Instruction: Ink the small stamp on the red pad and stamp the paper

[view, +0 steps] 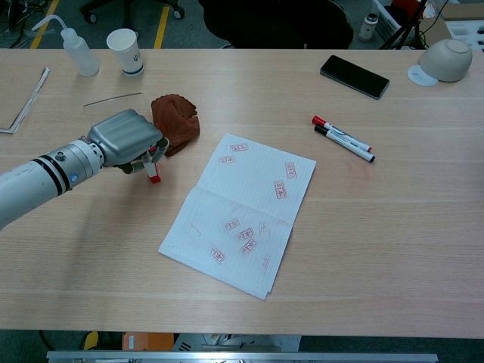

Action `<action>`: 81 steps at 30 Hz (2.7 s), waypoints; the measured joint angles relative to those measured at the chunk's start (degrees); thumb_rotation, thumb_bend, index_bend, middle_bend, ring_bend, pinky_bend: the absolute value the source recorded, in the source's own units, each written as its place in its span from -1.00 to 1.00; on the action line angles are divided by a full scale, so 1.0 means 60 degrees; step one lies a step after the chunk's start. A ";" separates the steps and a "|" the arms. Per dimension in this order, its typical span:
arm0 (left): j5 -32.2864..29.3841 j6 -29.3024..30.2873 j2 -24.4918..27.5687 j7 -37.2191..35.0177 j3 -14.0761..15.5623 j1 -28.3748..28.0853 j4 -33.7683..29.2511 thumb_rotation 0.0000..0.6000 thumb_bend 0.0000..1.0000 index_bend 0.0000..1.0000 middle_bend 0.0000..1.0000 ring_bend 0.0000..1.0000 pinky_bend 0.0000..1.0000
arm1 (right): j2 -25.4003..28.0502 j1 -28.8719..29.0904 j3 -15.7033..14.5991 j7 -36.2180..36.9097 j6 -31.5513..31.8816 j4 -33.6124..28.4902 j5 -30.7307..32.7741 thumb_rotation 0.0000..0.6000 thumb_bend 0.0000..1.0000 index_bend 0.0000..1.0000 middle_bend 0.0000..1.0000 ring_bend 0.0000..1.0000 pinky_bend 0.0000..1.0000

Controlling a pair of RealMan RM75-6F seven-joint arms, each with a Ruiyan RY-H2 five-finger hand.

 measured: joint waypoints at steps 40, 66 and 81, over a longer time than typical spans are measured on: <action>0.1158 0.0314 -0.0170 -0.2458 0.0069 -0.0086 0.2963 1.00 -0.38 0.09 1.00 1.00 1.00 | 0.0124 -0.0096 0.0010 -0.0370 0.0098 -0.0375 0.0077 1.00 -0.63 -0.51 -0.37 -0.61 -0.52; 0.1395 0.0048 -0.0950 -0.2505 0.0189 -0.0117 0.4030 1.00 -0.38 0.09 1.00 1.00 1.00 | 0.0136 -0.0162 0.0013 -0.0345 0.0117 -0.0341 0.0179 1.00 -0.63 -0.51 -0.37 -0.61 -0.52; 0.1527 0.0511 -0.0474 -0.2349 0.0093 -0.0093 0.3316 1.00 -0.38 0.09 1.00 1.00 1.00 | 0.0123 -0.0133 0.0052 -0.0287 0.0099 -0.0287 0.0172 1.00 -0.63 -0.51 -0.37 -0.61 -0.52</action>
